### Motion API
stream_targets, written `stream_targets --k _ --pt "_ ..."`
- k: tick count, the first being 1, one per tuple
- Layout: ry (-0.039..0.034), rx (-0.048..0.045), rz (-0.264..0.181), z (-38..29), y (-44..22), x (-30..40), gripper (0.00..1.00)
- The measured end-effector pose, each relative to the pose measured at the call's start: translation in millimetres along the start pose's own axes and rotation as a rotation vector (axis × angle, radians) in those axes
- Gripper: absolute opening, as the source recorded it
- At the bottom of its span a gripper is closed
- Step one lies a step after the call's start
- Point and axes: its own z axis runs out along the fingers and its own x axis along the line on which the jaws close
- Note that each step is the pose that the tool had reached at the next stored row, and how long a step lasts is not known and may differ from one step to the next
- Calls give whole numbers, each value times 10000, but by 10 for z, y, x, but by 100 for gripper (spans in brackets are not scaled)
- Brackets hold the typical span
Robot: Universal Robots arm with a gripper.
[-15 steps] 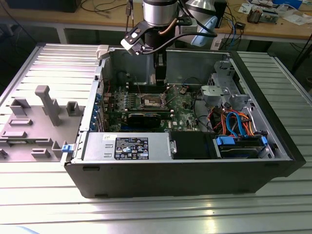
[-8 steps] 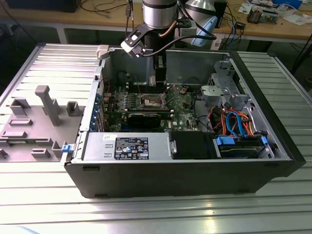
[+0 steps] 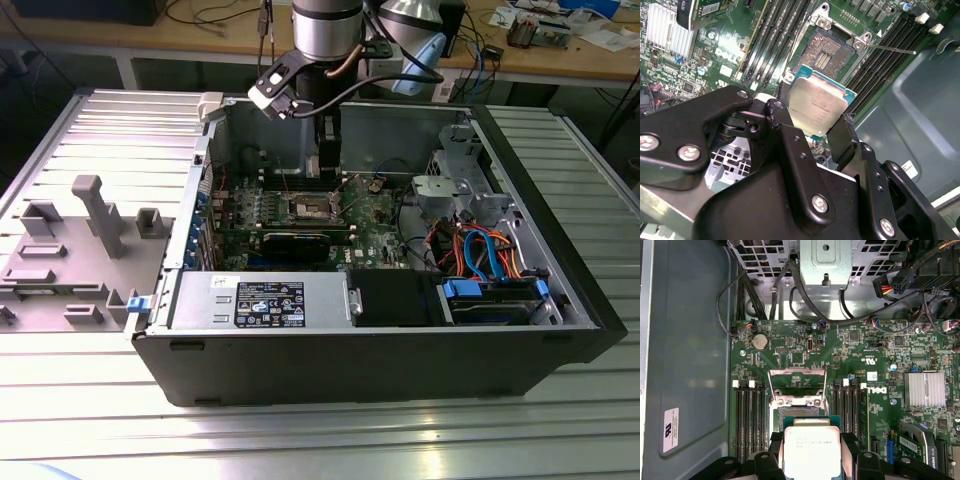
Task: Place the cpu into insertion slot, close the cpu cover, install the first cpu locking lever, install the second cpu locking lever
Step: 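Place the cpu into insertion slot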
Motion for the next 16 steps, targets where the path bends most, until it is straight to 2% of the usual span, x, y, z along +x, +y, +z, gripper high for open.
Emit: stream_targets --k 9,16 --pt "-1 1 0 37 -3 -1 54" --pt "-1 1 0 90 -7 -2 54"
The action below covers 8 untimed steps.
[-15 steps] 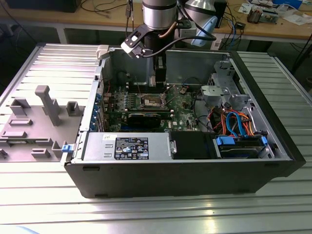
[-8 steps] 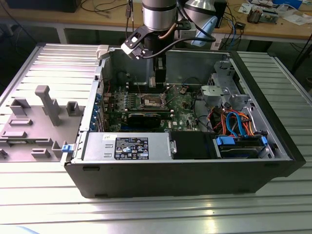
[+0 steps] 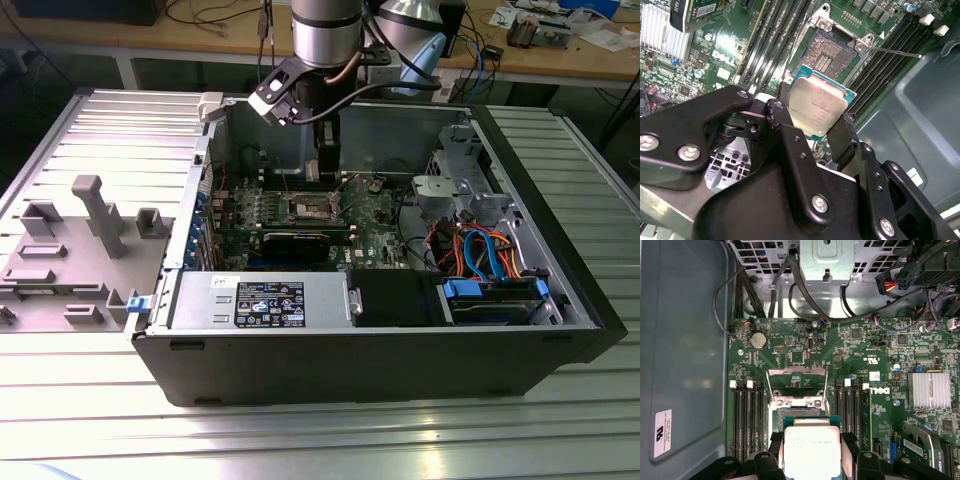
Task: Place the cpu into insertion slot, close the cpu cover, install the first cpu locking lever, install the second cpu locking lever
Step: 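Place the cpu into insertion slot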
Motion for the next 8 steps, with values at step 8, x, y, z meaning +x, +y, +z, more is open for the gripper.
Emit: stream_targets --k 8 --pt "0 -1 0 62 -5 -1 54"
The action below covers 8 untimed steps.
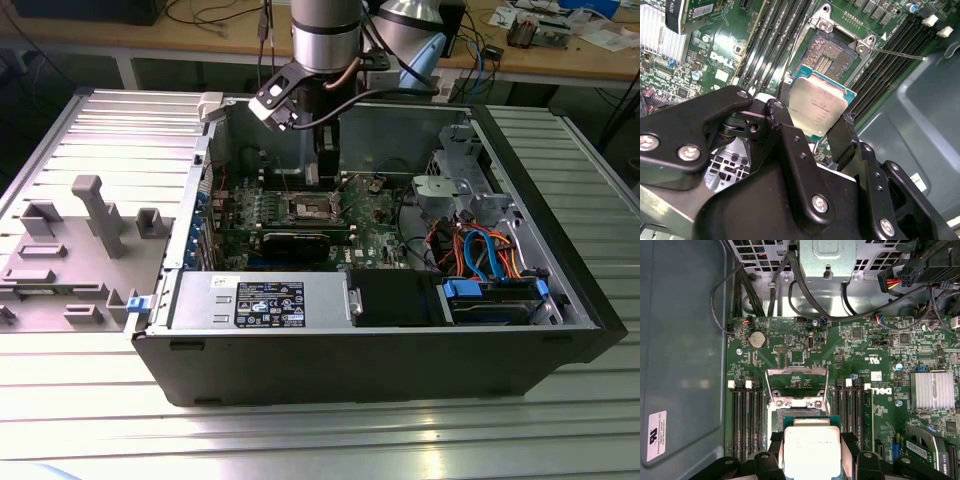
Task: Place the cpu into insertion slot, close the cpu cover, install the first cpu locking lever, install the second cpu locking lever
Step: 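Place the cpu into insertion slot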
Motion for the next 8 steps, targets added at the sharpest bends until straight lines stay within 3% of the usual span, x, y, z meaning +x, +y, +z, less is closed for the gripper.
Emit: stream_targets --k 8 --pt "-1 1 0 72 -6 -1 54"
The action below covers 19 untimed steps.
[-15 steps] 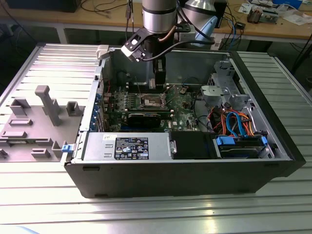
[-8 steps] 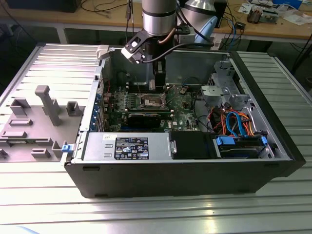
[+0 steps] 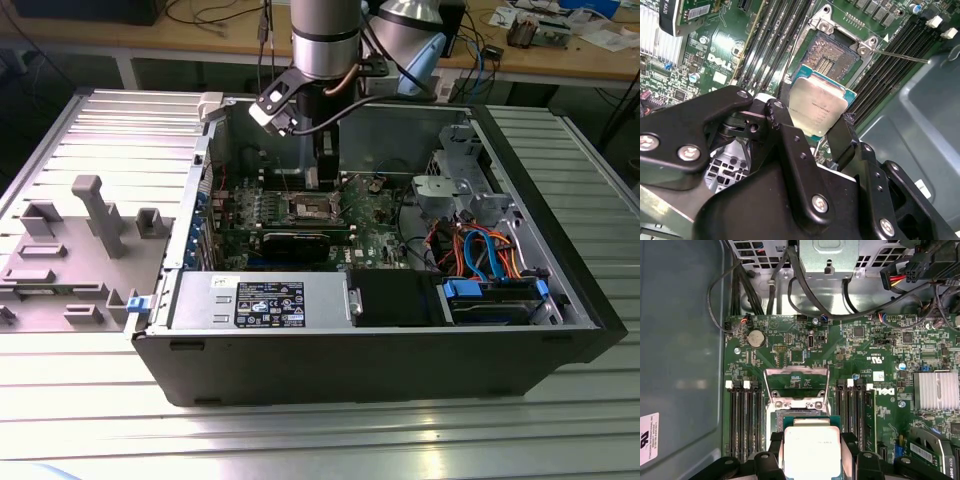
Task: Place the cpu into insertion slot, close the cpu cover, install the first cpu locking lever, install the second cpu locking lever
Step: 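Place the cpu into insertion slot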
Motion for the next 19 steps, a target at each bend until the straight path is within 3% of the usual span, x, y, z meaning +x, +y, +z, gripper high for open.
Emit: stream_targets --k 19 --pt "0 -1 0 161 -25 -3 54"
